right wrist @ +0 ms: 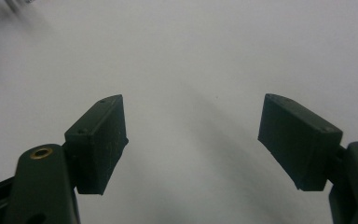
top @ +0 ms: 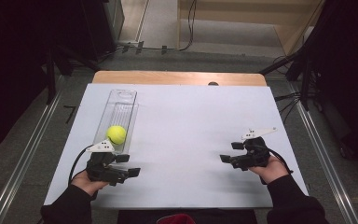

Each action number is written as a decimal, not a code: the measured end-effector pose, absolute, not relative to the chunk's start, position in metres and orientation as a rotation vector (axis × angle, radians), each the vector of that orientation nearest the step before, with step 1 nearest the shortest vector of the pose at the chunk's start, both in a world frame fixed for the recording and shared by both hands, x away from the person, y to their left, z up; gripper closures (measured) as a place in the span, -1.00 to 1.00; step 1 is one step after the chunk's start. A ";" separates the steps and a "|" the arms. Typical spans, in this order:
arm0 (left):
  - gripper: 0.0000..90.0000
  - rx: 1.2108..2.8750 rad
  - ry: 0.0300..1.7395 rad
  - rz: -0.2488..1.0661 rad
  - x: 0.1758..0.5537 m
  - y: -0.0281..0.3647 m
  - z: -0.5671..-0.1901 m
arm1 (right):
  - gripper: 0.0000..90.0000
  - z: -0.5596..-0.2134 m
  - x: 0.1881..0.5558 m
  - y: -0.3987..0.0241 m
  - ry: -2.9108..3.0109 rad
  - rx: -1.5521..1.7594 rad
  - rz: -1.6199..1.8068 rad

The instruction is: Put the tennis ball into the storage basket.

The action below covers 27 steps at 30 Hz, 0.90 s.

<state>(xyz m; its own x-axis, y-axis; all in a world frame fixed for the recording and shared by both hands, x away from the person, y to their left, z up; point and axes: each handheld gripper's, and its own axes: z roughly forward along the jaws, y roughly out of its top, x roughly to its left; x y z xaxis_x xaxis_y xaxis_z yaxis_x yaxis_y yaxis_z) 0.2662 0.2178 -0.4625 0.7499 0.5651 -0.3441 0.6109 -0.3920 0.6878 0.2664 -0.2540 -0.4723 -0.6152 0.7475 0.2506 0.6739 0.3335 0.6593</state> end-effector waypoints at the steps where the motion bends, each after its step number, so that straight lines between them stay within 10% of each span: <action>1: -0.51 2.084 0.881 -0.068 0.266 0.218 -0.463 | -0.52 -0.473 0.266 -0.256 2.482 1.327 1.154; 27: -0.51 2.088 0.886 -0.068 0.266 0.218 -0.463 | -0.52 -0.482 0.248 -0.281 2.438 1.412 1.141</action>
<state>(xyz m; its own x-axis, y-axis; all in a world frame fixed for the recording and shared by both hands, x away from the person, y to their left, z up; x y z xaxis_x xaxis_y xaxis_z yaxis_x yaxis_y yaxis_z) 0.2664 0.2181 -0.4627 0.7483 0.5671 -0.3442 0.6129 -0.3925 0.6858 0.2477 -0.2814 -0.4818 -0.5643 0.7817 0.2657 0.7048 0.2885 0.6480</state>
